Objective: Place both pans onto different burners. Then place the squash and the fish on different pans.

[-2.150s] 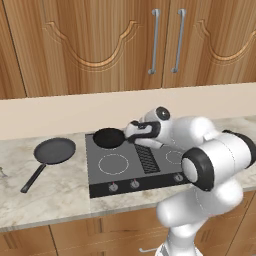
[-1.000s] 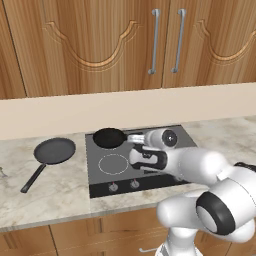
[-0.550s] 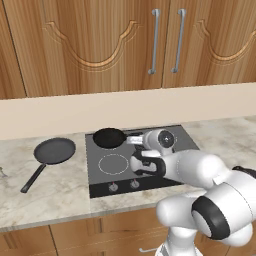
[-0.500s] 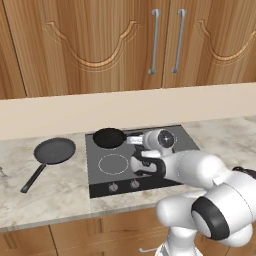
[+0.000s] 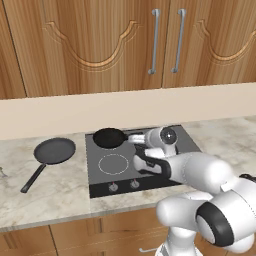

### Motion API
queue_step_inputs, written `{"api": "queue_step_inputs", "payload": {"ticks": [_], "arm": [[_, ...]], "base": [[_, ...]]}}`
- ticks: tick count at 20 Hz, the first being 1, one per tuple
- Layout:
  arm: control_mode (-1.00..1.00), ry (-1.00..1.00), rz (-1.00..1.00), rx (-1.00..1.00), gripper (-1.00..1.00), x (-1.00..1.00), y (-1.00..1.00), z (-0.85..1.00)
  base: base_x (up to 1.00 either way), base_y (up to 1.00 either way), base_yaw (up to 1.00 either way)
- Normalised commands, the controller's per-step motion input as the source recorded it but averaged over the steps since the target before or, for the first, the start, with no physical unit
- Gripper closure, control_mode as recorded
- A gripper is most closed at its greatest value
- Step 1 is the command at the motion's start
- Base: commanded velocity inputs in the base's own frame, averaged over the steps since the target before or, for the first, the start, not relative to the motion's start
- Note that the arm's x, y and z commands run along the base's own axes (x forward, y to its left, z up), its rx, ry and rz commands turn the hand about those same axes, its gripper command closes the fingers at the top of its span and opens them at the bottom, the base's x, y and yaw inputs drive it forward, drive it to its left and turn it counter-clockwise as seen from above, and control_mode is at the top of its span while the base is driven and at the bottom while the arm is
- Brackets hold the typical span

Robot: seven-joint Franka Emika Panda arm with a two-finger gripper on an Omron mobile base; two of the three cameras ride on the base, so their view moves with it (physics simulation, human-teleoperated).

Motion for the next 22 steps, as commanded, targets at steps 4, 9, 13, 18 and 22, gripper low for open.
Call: {"api": "queue_step_inputs", "payload": {"ticks": [4, 9, 13, 18, 22], "arm": [[-1.00, 0.13, 0.00, 0.01, -1.00, 0.00, -0.08, -0.06], [-1.00, 0.23, 0.00, 0.00, -1.00, 0.03, -0.01, -0.21], [-1.00, 0.22, 0.00, 0.01, -1.00, 0.01, -0.03, -0.04], [-1.00, 0.08, 0.04, 0.01, -1.00, 0.00, -0.13, 0.00], [-1.00, 0.06, 0.13, 0.00, -1.00, 0.00, -0.16, 0.00]], "base": [[0.00, 0.00, 0.00], [0.00, 0.00, 0.00], [0.00, 0.00, 0.00], [0.00, 0.00, 0.00], [0.00, 0.00, 0.00]]}}
